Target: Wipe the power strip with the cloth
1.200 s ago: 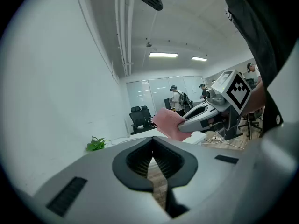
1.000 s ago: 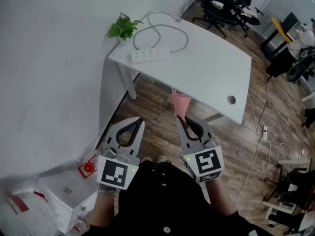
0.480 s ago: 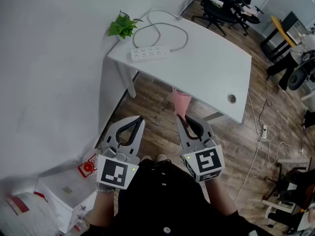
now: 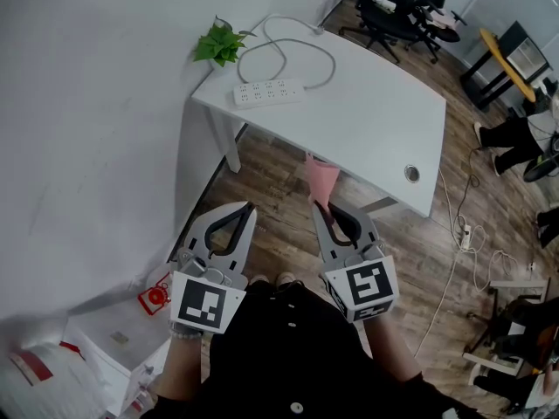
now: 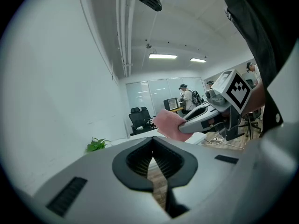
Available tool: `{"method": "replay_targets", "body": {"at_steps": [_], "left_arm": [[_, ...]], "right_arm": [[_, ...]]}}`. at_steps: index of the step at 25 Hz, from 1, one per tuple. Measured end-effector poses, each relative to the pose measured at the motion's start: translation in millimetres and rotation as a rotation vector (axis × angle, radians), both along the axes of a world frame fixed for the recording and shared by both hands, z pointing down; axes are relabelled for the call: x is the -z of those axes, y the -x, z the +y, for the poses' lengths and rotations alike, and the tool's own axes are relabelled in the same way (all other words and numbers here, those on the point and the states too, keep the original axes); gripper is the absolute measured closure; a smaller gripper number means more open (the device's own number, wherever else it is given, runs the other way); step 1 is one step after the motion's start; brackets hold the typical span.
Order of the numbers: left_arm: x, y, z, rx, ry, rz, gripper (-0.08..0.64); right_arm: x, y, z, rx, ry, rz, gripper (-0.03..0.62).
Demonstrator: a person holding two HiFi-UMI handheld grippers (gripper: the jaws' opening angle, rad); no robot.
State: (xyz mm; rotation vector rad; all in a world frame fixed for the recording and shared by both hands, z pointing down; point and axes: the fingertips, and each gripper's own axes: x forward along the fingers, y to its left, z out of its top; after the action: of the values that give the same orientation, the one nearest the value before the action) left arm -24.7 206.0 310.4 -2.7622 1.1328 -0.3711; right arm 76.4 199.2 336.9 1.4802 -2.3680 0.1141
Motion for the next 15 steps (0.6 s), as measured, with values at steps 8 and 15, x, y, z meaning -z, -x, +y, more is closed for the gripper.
{"method": "replay_targets", "body": {"at_steps": [8,15], "left_arm": [[1.4,10.5,2.3,-0.021,-0.013,0.009,0.546],[-0.9,23.3,5.3,-0.033,-0.012,0.014,0.546]], "right_arm": [[0.2,10.5,4.9,-0.014,-0.002,0.02,0.543],[1.1,16.7,10.2,-0.05,-0.012,0.029,0.543]]}}
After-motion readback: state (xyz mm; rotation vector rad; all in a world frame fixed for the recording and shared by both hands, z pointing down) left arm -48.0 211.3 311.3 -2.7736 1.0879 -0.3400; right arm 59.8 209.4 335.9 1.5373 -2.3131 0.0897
